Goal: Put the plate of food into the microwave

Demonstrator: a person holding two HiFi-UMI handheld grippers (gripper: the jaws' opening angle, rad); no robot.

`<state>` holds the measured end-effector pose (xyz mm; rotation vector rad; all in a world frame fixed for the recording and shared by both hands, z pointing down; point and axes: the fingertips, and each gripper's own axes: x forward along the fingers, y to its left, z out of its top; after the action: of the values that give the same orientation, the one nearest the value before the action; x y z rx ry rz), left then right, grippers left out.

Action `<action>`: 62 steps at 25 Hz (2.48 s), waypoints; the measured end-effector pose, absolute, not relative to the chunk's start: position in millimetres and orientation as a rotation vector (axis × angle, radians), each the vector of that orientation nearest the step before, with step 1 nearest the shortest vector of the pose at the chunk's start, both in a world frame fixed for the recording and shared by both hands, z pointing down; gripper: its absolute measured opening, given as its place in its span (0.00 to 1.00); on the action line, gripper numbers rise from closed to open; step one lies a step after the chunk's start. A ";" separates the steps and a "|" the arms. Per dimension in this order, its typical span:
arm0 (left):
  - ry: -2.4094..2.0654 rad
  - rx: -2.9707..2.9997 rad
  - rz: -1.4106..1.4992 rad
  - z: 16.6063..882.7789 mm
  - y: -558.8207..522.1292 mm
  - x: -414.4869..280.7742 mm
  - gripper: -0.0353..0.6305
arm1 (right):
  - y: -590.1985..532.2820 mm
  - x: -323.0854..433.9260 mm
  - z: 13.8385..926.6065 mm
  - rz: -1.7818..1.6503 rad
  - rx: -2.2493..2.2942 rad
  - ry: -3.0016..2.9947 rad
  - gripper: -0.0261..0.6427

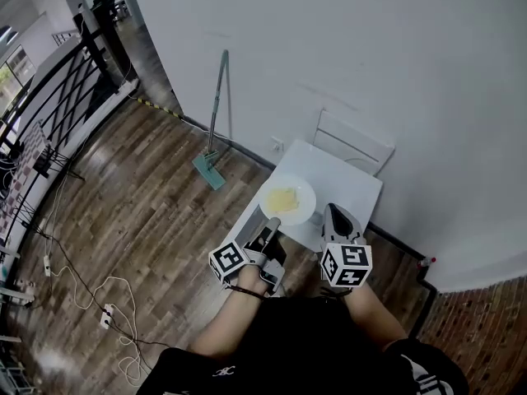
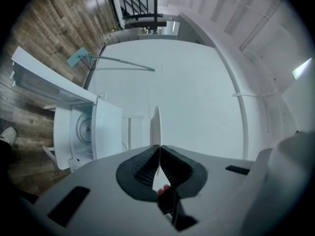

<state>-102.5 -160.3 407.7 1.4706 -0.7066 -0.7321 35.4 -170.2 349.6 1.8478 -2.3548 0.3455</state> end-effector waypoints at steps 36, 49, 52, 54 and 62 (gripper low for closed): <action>-0.895 1.307 -0.914 608.6 -110.6 -73.7 0.06 | -158.4 38.3 541.0 0.555 1.310 -2.387 0.06; -0.794 1.343 -0.823 761.8 -187.3 -72.5 0.06 | -180.5 19.8 671.5 0.603 1.450 -2.279 0.06; -0.750 1.337 -0.804 784.5 -205.9 -66.1 0.06 | -180.4 21.5 695.6 0.605 1.476 -2.241 0.06; -0.722 1.351 -0.799 793.0 -218.0 -59.9 0.06 | -178.6 24.8 707.6 0.615 1.482 -2.221 0.06; -0.693 1.380 -0.793 815.1 -258.3 -29.5 0.06 | -176.6 45.6 730.0 0.656 1.516 -2.194 0.06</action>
<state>-29.5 -258.3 815.1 1.3799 -0.6926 -0.7934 45.6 -176.6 730.0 1.5159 -2.1935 0.6562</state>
